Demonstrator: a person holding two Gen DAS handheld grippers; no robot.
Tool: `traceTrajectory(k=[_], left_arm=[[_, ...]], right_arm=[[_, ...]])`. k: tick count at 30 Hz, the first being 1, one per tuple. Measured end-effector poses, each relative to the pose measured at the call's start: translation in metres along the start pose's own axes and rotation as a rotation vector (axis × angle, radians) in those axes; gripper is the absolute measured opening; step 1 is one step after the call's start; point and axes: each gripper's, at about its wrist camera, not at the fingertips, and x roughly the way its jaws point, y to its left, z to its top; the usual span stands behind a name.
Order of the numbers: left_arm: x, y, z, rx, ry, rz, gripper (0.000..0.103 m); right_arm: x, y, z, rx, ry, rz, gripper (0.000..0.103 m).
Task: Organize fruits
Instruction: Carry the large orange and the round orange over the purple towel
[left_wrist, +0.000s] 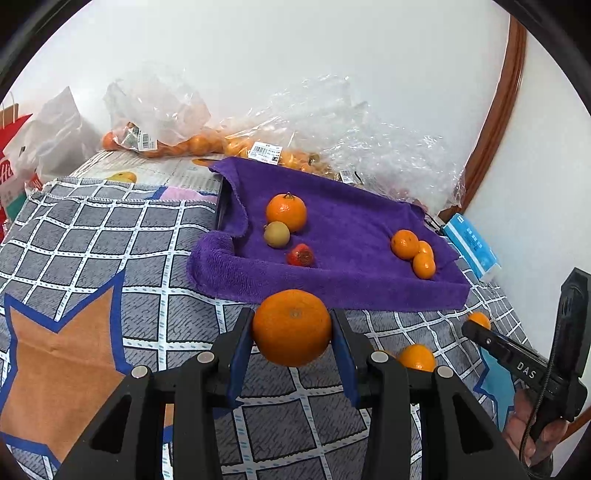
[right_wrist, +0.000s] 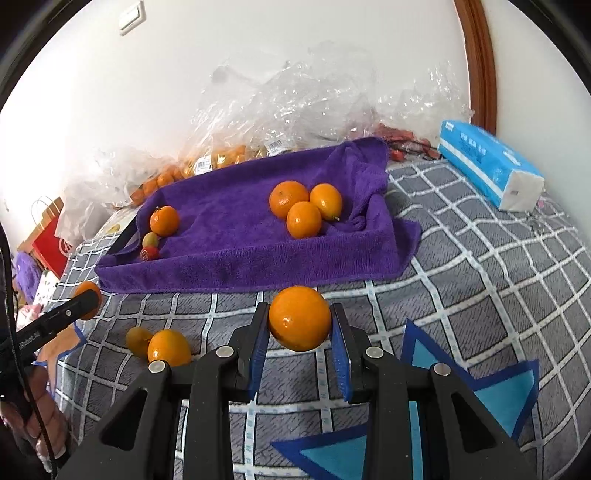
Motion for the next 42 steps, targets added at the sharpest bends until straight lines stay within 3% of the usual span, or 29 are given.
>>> traceTrajectory(k=[7,13,21,26,32,35,39,42], left_arm=[[-0.007,-0.002,0.001,0.009,-0.040,0.021,0.039],[-0.026,-0.002,0.013,-0.041,-0.055,-0.028,0.039],[-0.038,-0.005,0.067,-0.038,-0.079,-0.038,0.039],[-0.020,-0.005,0.094,-0.014,-0.103,0.008,0.039],[0.010,0.009,0.093,-0.043,-0.107,0.000,0.039],[0.026,0.018,0.084,-0.047,-0.072,-0.020,0.039],[0.039,0.018,0.079,-0.036,-0.019,0.021,0.039],[0.046,0.021,0.077,-0.046,0.010,0.019,0.039]], right_arm=[[-0.013,-0.003,0.007,0.025,-0.006,0.030,0.032],[-0.024,0.010,0.029,-0.034,-0.044,0.022,0.032],[-0.025,0.033,0.072,-0.116,-0.122,0.007,0.032],[-0.014,0.043,0.095,-0.143,-0.130,0.021,0.032],[0.019,0.054,0.107,-0.156,-0.100,0.039,0.032],[0.043,0.050,0.099,-0.136,-0.048,0.045,0.032],[0.067,0.045,0.093,-0.110,0.033,0.051,0.032],[0.072,0.044,0.088,-0.124,0.027,0.049,0.032]])
